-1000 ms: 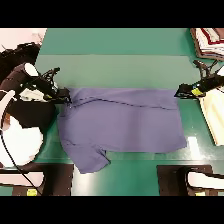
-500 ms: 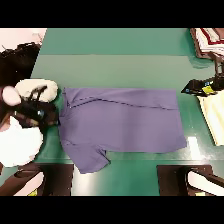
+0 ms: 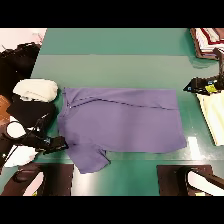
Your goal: Fold the shirts.
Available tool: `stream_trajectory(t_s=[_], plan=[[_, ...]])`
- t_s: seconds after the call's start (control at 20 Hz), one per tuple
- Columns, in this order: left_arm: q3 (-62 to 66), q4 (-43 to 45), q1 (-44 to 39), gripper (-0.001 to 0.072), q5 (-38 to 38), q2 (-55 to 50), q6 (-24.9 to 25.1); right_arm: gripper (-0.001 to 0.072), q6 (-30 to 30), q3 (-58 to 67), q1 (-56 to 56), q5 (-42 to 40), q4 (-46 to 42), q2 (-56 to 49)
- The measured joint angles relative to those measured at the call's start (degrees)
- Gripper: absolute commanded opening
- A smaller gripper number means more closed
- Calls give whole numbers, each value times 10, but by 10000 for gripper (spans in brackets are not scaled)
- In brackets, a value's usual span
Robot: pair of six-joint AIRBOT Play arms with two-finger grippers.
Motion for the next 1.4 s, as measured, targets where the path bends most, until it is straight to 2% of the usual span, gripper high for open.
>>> stream_trajectory(t_s=[0.3, 0.35, 0.4, 0.45, 0.8, 0.9, 0.95, 1.35, 1.4], plan=[[-40, -28, 0, 478, 36, 6, -12, 431, 0, 0, 0, 5, 0, 0], [-47, -34, 0, 352, 45, 6, -13, 430, 0, 0, 0, 7, 0, 0], [-51, -40, 0, 136, 53, 7, -14, 430, 0, 0, 0, 8, 0, 0], [-55, -46, 0, 25, 61, 7, -14, 430, 0, 0, 0, 8, 0, 0], [-47, -125, 0, 23, 80, 7, 27, 432, 0, -46, -36, 64, -7, 22], [-30, -137, 0, 23, 74, 7, 36, 488, 0, -106, -70, 81, -23, 52], [-19, -142, 0, 23, 73, 7, 40, 490, 0, -143, -89, 92, -33, 69], [20, -153, 0, 23, 79, 7, 48, 475, 9, -396, -183, 119, -50, 162], [21, -153, 0, 23, 80, 7, 49, 439, 10, -413, -186, 116, -40, 166]])
